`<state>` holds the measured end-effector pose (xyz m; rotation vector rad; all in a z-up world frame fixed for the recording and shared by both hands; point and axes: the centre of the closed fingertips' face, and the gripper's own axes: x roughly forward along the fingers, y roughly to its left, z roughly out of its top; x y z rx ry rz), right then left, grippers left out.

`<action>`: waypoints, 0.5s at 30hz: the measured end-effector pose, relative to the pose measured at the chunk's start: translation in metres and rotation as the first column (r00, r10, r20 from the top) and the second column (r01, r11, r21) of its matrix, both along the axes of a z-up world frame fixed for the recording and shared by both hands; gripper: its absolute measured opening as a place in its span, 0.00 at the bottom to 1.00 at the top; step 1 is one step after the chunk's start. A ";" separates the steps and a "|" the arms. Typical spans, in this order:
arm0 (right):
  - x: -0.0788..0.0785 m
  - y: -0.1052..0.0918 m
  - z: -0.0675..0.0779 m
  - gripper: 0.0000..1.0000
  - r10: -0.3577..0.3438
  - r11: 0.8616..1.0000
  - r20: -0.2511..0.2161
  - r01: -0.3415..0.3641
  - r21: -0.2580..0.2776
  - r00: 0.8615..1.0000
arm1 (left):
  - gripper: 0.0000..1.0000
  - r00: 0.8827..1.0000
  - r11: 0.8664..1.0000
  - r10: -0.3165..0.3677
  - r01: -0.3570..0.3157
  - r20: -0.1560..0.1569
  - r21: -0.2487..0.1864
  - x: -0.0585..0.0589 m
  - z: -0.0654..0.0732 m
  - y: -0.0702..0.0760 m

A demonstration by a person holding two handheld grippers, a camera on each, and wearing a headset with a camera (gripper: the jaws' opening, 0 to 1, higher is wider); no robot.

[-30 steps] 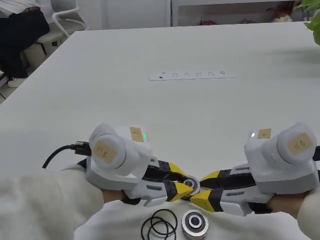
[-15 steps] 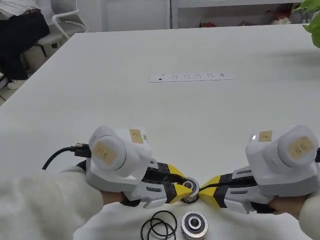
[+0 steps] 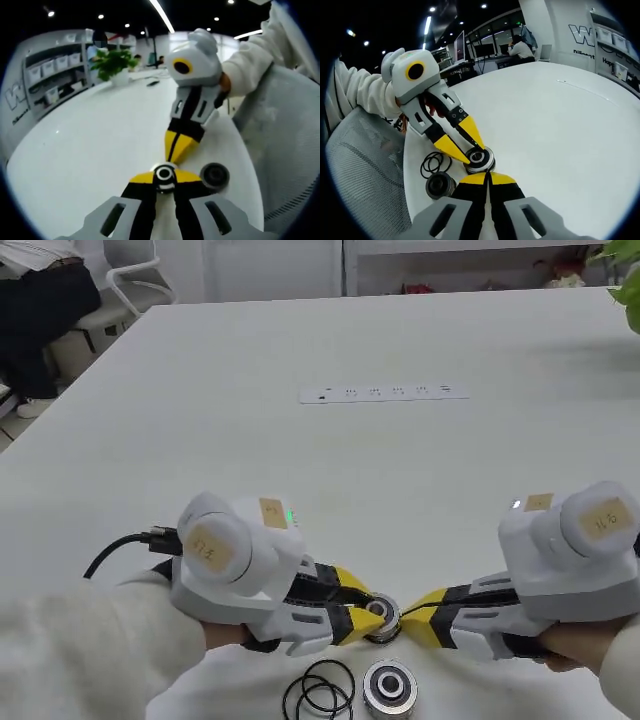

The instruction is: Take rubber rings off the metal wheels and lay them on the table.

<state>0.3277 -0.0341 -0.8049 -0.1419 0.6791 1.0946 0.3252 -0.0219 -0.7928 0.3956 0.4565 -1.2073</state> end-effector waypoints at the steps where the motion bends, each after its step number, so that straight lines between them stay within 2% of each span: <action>1: 0.002 -0.001 0.002 0.00 -0.011 1.000 -0.002 0.011 0.009 1.000 | 0.13 1.000 1.000 0.000 0.000 0.000 0.000 0.000 0.000 0.000; 2: 0.003 -0.001 0.005 0.00 -0.037 0.998 -0.031 0.038 0.041 0.999 | 0.13 1.000 1.000 0.001 -0.001 0.000 0.000 0.000 0.000 0.000; 5: 0.004 -0.001 0.008 0.00 -0.050 0.996 -0.051 0.054 0.073 0.997 | 0.13 1.000 1.000 0.001 -0.001 -0.001 0.000 0.000 0.000 0.000; 15: 0.001 0.004 0.010 0.00 -0.058 0.993 -0.075 0.065 0.097 0.996 | 0.13 1.000 1.000 -0.001 0.001 0.001 -0.002 0.001 0.000 0.000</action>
